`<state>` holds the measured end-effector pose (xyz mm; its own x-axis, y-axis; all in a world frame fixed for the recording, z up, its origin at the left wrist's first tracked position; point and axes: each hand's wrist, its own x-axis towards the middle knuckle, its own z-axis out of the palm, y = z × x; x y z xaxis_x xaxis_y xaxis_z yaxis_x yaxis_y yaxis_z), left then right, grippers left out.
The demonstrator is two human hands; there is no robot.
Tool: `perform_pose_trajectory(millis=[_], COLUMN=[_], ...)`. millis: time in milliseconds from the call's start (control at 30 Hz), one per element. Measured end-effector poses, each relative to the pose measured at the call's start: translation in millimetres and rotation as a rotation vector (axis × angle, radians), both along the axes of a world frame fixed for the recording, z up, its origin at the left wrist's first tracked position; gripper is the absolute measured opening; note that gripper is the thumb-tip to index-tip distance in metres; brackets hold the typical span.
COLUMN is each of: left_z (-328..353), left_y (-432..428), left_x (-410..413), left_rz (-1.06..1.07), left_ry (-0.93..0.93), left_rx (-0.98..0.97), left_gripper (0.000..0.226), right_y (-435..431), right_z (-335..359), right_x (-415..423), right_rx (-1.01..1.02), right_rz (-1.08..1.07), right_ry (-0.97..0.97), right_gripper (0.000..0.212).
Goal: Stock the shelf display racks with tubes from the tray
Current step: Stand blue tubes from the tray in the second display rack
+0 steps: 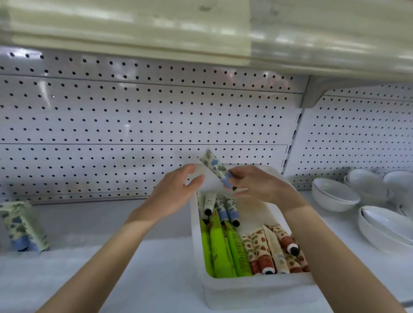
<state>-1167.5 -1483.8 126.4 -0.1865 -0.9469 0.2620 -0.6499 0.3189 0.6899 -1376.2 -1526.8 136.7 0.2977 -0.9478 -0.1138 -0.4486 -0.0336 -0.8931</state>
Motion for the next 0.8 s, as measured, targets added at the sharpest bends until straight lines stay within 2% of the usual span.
perform_pose_trajectory(millis=[67, 167, 267, 367, 467, 567, 633, 700, 800], left_z=[5, 11, 16, 21, 24, 23, 20, 19, 17], left_y=[1, 2, 5, 7, 6, 6, 8, 10, 13], left_x=[-5, -10, -11, -12, -11, -11, -13, -14, -15], left_rz=[-0.025, -0.05, -0.072, -0.093, -0.092, -0.099, -0.111, -0.118, -0.12], left_ry=[0.194, 0.443, 0.544, 0.586, 0.585, 0.588, 0.588, 0.589, 0.593], left_rx=[-0.008, -0.102, -0.168, -0.204, -0.212, -0.201, -0.185, -0.177, -0.172], left_gripper=[0.035, 0.023, 0.017, 0.022, 0.009, 0.01, 0.011, 0.01, 0.01], right_y=[6, 13, 13, 8, -7, -19, -22, -21, -19], right_z=[6, 8, 8, 10, -4, -26, -39, -48, -56], right_x=[8, 15, 17, 11, 1, -11, -16, -17, -11], right_rx=[0.064, 0.09, 0.117, 0.167, 0.142, 0.146, 0.202, 0.27, 0.295], right_rz=[0.135, 0.294, 0.353, 0.27, -0.053, -0.315, -0.346, -0.288, -0.181], right_ry=[-0.184, -0.301, -0.374, -0.479, -0.331, -0.094, 0.017, 0.148, 0.274], right_gripper=[0.021, 0.027, 0.035, 0.05, 0.042, 0.043, 0.029, 0.013, 0.023])
